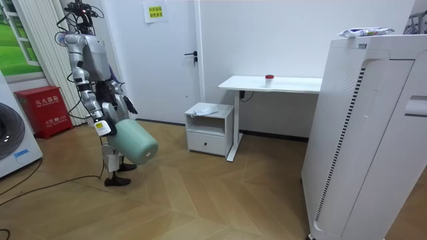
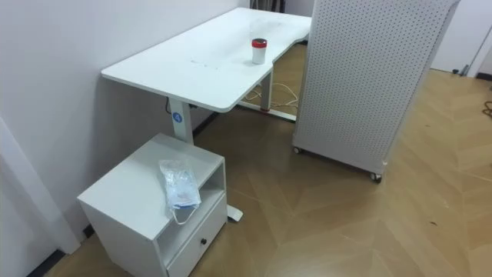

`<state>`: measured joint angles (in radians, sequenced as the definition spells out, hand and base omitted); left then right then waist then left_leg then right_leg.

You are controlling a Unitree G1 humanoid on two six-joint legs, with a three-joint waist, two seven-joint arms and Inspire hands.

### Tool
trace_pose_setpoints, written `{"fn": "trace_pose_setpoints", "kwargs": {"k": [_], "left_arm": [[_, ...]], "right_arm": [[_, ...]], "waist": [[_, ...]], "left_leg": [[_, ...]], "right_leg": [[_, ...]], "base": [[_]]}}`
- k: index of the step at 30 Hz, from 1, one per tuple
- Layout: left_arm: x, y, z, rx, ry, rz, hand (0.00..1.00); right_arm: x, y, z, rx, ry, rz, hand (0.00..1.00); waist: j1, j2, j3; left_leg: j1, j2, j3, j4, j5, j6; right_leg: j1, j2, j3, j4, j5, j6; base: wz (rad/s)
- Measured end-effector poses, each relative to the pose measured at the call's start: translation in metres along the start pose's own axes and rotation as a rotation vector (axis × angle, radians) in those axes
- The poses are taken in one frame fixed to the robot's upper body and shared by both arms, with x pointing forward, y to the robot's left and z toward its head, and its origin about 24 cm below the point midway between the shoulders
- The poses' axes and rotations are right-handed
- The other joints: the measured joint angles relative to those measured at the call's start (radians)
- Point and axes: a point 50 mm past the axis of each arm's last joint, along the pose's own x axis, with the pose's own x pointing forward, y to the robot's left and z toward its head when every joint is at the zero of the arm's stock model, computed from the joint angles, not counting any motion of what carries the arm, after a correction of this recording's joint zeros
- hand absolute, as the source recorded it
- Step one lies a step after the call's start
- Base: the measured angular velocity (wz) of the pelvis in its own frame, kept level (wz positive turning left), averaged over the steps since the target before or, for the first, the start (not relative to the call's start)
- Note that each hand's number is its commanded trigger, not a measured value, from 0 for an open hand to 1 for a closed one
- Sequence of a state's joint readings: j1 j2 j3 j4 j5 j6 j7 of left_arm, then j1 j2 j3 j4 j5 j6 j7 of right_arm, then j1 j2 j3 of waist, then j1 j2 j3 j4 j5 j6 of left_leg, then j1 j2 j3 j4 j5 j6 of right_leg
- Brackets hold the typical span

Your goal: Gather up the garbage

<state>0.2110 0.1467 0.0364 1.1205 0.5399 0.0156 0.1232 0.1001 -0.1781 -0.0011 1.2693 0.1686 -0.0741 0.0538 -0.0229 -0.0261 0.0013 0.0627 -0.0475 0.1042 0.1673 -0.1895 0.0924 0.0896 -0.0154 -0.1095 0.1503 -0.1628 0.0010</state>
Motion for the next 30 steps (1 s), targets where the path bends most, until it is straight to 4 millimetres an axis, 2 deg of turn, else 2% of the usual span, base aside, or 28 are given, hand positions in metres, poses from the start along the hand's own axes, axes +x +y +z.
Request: {"fn": "trace_pose_setpoints", "kwargs": {"k": [6,7,19,30], "left_arm": [[0.000,0.001,0.001,-0.007,-0.001,0.006,0.00],[0.000,0.001,0.001,-0.009,-0.001,0.008,0.00],[0.001,0.006,0.001,-0.028,-0.011,0.069,0.00],[0.000,0.005,-0.004,-0.068,0.013,0.074,0.00]], "right_arm": [[0.000,0.000,0.000,0.002,0.001,-0.004,1.00],[0.000,0.000,0.000,0.004,0.002,-0.007,1.00],[0.000,-0.001,0.000,0.012,0.004,-0.036,1.00],[-0.001,-0.015,0.007,0.140,-0.032,-0.162,1.00]], "waist": [[0.000,-0.002,0.0004],[0.001,0.003,0.0005],[0.002,0.008,0.0037],[0.003,0.020,0.0025]], "left_leg": [[0.001,0.000,0.000,0.000,0.000,0.000],[0.001,0.000,0.000,0.000,0.000,0.000],[0.001,0.000,0.000,0.004,-0.003,0.000],[-0.019,0.001,-0.009,0.032,-0.010,0.001]], "right_leg": [[0.000,0.000,0.000,0.000,0.000,0.000],[0.000,0.000,0.000,0.000,0.000,0.000],[0.011,0.000,0.001,0.000,0.000,0.000],[-0.004,0.001,-0.009,0.004,0.000,-0.001]], "base": [[0.00],[0.00],[0.00],[0.02]]}}
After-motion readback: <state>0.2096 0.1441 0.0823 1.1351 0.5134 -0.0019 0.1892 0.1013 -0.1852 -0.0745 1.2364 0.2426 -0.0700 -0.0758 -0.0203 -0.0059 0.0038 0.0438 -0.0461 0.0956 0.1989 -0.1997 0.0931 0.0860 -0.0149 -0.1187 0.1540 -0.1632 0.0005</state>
